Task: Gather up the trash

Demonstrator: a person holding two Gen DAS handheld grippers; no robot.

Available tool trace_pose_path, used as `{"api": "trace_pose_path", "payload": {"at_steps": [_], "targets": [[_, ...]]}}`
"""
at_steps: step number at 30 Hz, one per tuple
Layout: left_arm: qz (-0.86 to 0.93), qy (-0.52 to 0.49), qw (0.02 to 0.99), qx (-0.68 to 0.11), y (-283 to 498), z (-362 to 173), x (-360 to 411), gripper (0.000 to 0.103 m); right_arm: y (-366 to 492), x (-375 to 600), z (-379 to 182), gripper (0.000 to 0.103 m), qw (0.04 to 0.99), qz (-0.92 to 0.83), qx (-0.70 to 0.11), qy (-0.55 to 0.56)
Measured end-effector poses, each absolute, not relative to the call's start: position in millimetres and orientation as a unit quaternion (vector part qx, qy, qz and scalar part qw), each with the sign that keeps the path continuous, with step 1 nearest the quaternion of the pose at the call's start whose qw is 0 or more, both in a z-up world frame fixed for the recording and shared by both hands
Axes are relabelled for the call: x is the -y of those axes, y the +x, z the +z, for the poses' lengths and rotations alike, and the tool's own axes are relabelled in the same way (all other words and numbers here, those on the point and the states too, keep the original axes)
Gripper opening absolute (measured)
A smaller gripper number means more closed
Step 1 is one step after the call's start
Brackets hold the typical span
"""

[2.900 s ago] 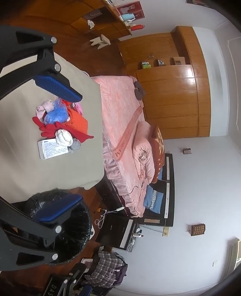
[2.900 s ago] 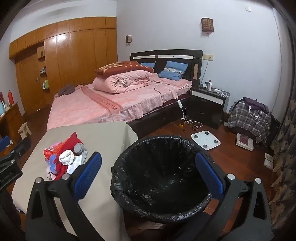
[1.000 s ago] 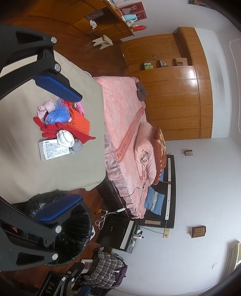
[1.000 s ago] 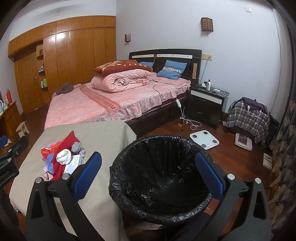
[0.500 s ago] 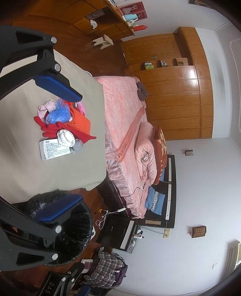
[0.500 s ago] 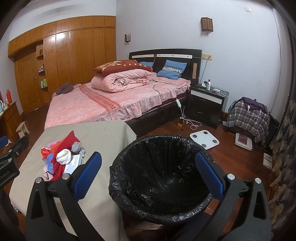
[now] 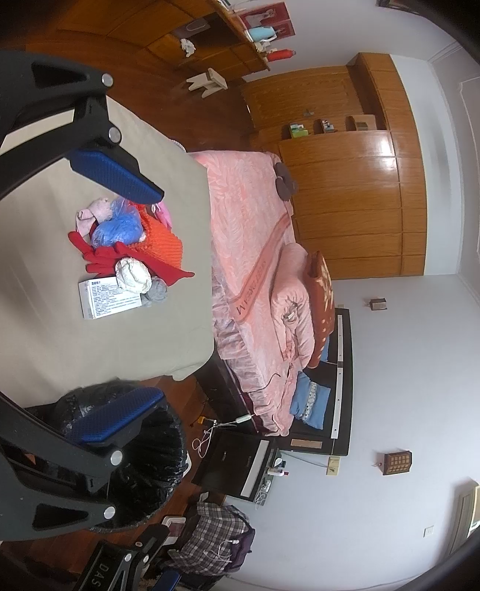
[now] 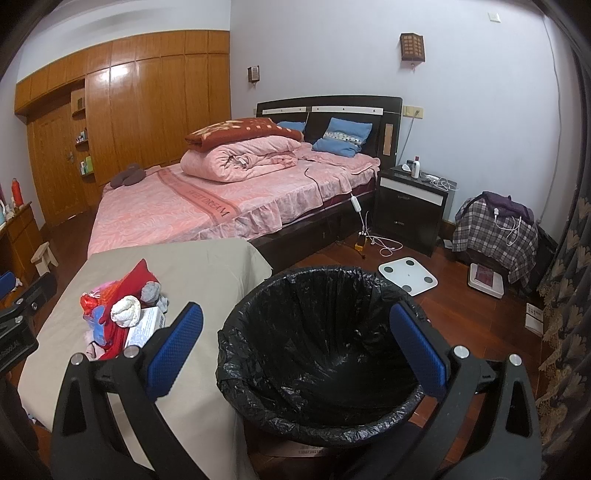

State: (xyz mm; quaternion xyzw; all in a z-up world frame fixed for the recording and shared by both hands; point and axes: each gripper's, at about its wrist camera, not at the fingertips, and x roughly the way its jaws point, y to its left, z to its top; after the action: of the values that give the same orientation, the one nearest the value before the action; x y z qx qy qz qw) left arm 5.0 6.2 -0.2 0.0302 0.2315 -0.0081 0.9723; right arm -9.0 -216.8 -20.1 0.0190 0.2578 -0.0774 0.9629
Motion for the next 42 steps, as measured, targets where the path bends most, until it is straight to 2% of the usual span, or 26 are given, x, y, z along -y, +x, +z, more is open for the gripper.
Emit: {"api": "trace_pose_path", "payload": {"at_steps": [11, 20, 30, 32, 36, 42], "targets": [[0.003, 0.025, 0.972, -0.234, 14, -36, -21, 0.097, 2, 204, -39, 0.098, 0.965, -0.064, -0.254, 0.014], [0.066, 0.010, 0.966, -0.251, 36, -68, -94, 0.097, 51, 155, -66, 0.098, 0.964, -0.002, -0.265, 0.014], [0.119, 0.010, 0.952, -0.283, 61, -114, -153, 0.097, 108, 80, -122, 0.098, 0.951, 0.059, -0.304, -0.023], [0.122, 0.007, 0.950, -0.286, 64, -121, -160, 0.097, 115, 66, -135, 0.095, 0.944, 0.070, -0.320, -0.031], [0.118, 0.006, 0.949, -0.293, 65, -135, -171, 0.097, 123, 50, -153, 0.083, 0.934, 0.090, -0.343, -0.043], [0.121, 0.002, 0.943, -0.309, 74, -150, -181, 0.093, 134, 33, -150, 0.083, 0.937, 0.114, -0.327, -0.040]]}}
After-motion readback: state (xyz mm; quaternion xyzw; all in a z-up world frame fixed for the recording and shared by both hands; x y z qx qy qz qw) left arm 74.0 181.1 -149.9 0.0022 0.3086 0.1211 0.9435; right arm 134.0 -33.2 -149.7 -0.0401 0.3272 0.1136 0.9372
